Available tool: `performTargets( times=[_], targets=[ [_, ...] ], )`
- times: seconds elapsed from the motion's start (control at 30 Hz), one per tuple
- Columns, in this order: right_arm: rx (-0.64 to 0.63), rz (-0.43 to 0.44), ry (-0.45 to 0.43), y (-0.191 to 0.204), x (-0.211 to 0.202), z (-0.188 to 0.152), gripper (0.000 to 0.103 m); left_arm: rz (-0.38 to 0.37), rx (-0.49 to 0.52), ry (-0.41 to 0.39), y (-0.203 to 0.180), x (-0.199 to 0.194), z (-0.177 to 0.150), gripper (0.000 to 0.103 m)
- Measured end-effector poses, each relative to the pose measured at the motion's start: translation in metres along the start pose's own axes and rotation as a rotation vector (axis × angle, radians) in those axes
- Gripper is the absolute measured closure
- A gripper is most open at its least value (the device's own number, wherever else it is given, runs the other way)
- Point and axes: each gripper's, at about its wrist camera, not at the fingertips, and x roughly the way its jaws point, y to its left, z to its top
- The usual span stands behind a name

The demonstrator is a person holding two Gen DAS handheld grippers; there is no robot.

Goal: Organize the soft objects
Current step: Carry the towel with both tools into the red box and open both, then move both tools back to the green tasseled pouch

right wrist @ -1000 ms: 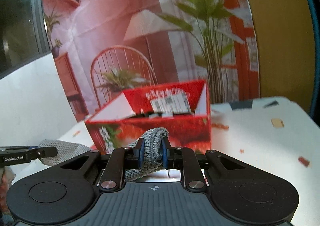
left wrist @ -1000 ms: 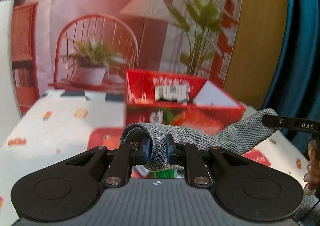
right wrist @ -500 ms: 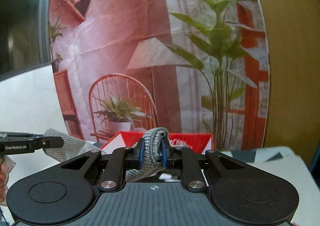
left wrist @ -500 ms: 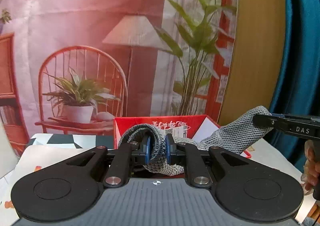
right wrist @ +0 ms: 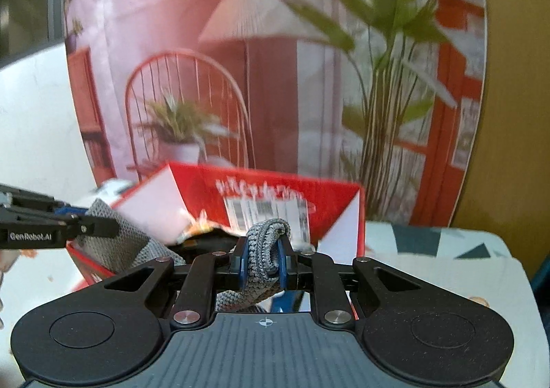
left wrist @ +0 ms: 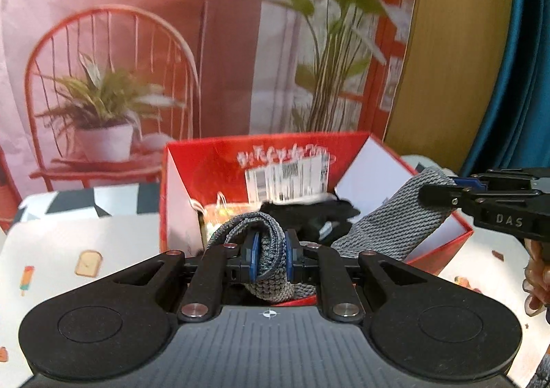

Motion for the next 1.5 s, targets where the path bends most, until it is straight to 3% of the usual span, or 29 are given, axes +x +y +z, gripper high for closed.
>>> performTargets(
  times=[0.27,0.47,0.53,0.6,0.63,0.7,0.77,0.9,0.97,1.03,1.33,1.5],
  targets=[
    [0.015,-0.004,0.070,-0.004,0.030,-0.016,0.088,-0.031,-0.001,0.044,0.002,0.024,-0.004,0.087],
    [0.029,-0.020,0.070,-0.010,0.034,-0.021,0.085,-0.033,0.007,0.038,0.003,0.025,-0.003,0.085],
    [0.020,-0.031,0.059,-0.011,0.032,-0.022,0.079,-0.030,0.009,0.034,0.003,0.022,-0.002,0.078],
    [0.004,-0.054,0.048,-0.009,0.029,-0.023,0.074,-0.019,0.013,0.025,0.002,0.018,-0.002,0.052],
    [-0.001,-0.061,0.040,-0.008,0.027,-0.024,0.070,-0.008,0.016,0.017,0.002,0.015,-0.002,0.046],
    [-0.003,-0.073,0.030,-0.007,0.024,-0.024,0.057,0.009,0.020,-0.002,0.003,0.009,-0.001,0.035],
    [-0.001,-0.084,0.011,-0.007,0.019,-0.024,0.037,0.019,0.021,-0.016,0.004,0.002,0.001,0.026],
    [0.001,-0.083,-0.019,-0.003,0.007,-0.024,0.020,0.058,0.022,-0.065,0.003,-0.017,0.002,0.005],
    [0.007,-0.075,-0.038,0.000,0.000,-0.025,0.006,0.073,0.024,-0.078,0.001,-0.027,0.001,0.003],
    [0.006,-0.069,-0.054,0.004,-0.007,-0.028,0.001,0.087,0.025,-0.086,-0.001,-0.036,-0.003,0.002],
    [0.040,-0.013,-0.097,0.022,-0.041,-0.059,0.000,0.091,0.019,-0.094,-0.016,-0.069,-0.048,0.000],
    [0.051,0.022,-0.093,0.032,-0.051,-0.083,0.001,0.065,-0.016,-0.056,-0.021,-0.073,-0.076,0.000]
  ],
)
